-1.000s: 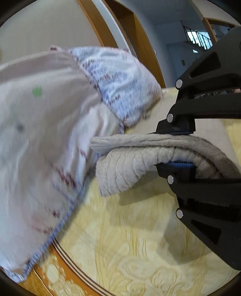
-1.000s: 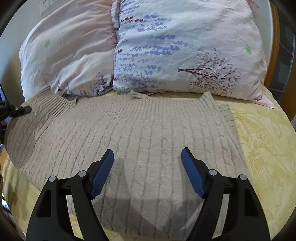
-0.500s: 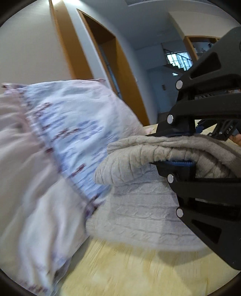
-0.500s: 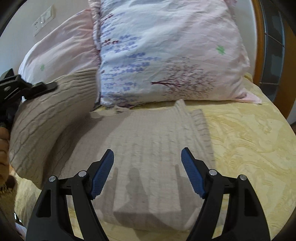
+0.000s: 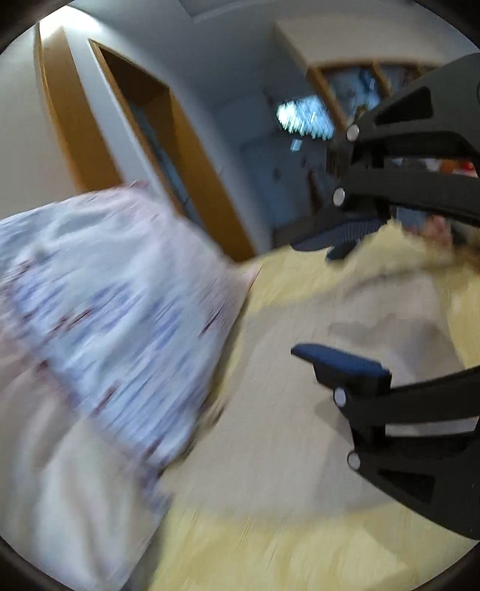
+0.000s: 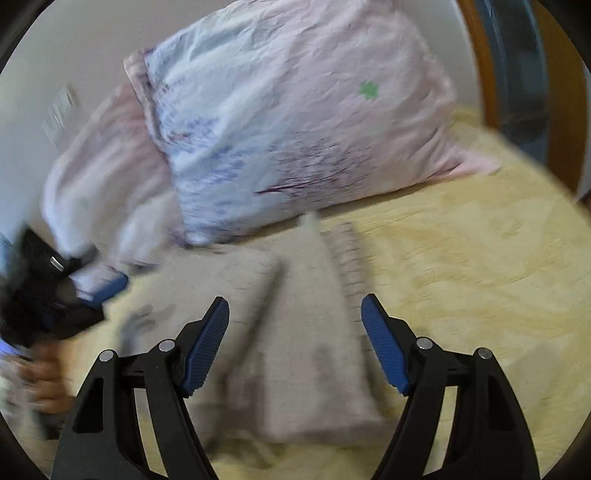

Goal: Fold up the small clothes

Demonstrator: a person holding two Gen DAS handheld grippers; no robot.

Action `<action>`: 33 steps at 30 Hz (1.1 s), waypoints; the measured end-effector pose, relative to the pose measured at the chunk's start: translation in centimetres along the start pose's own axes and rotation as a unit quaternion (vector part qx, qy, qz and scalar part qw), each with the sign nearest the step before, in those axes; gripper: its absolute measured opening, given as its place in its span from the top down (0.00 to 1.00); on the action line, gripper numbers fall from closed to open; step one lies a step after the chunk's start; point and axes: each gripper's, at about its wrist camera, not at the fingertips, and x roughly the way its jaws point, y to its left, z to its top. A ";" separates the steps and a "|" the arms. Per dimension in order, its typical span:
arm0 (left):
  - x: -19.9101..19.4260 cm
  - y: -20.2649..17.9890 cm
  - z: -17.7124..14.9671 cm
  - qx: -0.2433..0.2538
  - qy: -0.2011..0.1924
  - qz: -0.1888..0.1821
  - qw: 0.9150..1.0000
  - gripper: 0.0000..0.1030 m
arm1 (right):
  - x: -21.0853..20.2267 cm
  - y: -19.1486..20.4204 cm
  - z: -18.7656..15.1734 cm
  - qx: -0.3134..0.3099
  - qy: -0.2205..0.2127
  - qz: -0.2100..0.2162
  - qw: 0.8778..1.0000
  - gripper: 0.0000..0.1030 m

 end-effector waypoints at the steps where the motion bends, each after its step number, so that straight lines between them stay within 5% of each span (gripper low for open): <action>1: -1.1 0.6 0.1 0.005 -0.013 0.025 1.000 0.45 | 0.5 -0.2 0.3 0.023 0.020 0.042 0.999 0.26; 4: -2.4 2.8 0.4 -0.004 -0.023 0.090 0.996 0.44 | 2.8 -0.2 0.8 0.071 0.085 0.112 0.987 0.26; 9: -1.3 5.8 -0.5 -0.027 0.005 0.137 0.990 0.44 | 6.1 0.3 0.2 0.095 0.151 0.114 0.977 0.42; 13: -0.4 6.4 -1.1 -0.025 0.018 0.140 0.990 0.42 | 7.4 0.6 -0.4 0.105 0.180 0.137 0.968 0.55; 17: -0.2 6.5 -1.7 -0.023 0.024 0.135 0.990 0.41 | 8.4 1.2 -0.5 0.107 0.197 0.157 0.962 0.56; 20: 0.3 6.9 -2.0 -0.035 0.036 0.129 0.990 0.40 | 9.6 1.1 -0.1 0.124 0.185 0.162 0.962 0.57; 24: 0.2 7.1 -2.0 -0.047 0.037 0.122 0.991 0.37 | 10.5 1.2 0.1 0.113 0.153 0.144 0.971 0.79; 33: -0.2 6.4 -2.1 -0.036 0.032 0.109 0.993 0.32 | 4.6 4.0 2.8 -0.041 0.038 0.044 0.997 0.83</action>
